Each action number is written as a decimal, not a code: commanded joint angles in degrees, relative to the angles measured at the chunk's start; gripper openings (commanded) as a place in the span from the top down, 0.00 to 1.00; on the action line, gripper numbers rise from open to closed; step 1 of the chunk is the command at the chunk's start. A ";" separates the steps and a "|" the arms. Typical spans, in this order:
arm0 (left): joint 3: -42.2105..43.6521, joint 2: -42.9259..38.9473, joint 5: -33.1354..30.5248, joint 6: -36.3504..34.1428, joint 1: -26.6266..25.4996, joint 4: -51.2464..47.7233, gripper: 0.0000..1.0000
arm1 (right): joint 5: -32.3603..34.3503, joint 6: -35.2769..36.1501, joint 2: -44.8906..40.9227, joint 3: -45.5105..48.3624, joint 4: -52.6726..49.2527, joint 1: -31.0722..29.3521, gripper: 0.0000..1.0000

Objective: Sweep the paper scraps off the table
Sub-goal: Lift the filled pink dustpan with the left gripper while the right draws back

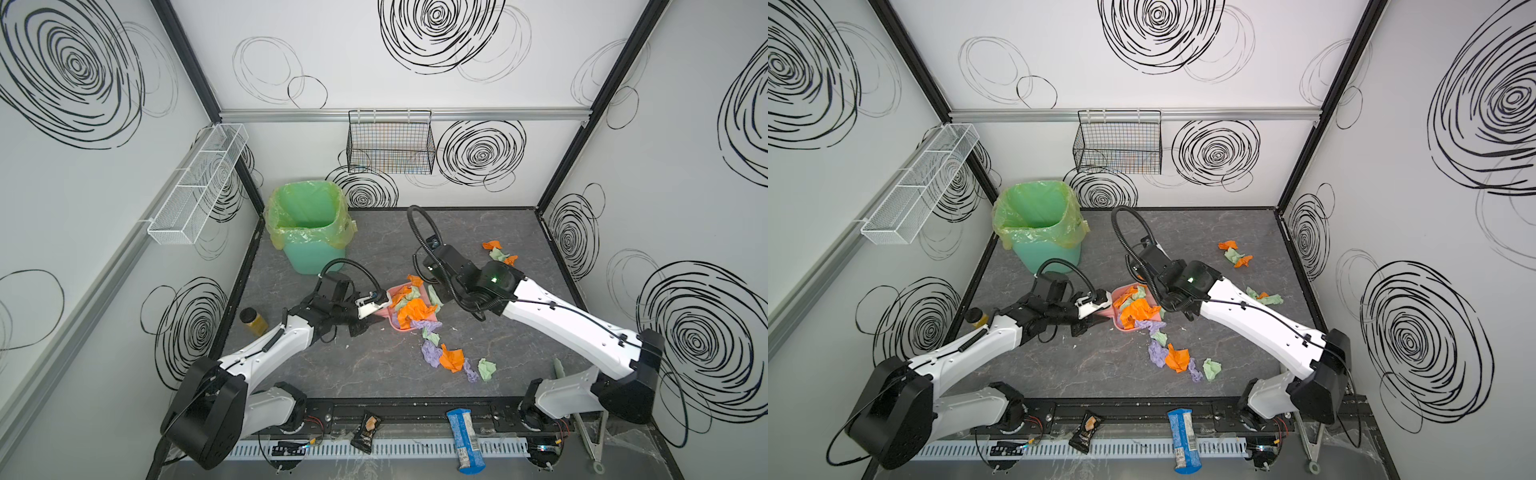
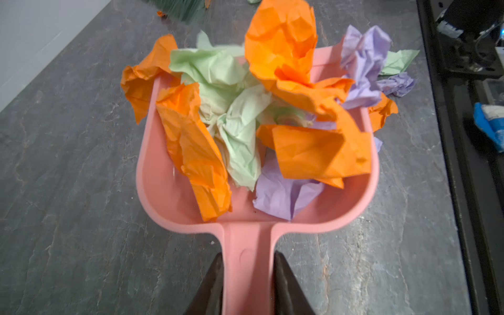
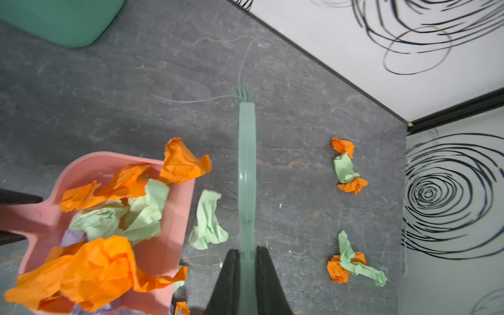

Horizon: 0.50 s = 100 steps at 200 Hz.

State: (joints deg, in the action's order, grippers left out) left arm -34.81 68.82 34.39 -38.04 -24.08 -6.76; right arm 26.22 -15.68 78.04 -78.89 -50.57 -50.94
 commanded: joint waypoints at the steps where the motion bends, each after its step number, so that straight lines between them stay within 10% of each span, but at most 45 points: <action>1: -1.08 -1.12 2.88 -1.97 0.70 -1.47 1.00 | 4.11 -1.23 -4.66 2.43 3.11 2.42 1.00; 100: -15.65 -4.11 5.02 -12.15 7.81 -23.83 1.00 | -2.25 0.10 -12.26 16.08 9.41 10.84 1.00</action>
State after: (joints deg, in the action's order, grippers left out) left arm -45.87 66.61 36.73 -45.34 -18.28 -23.00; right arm 25.47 -15.51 67.09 -65.10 -44.53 -41.04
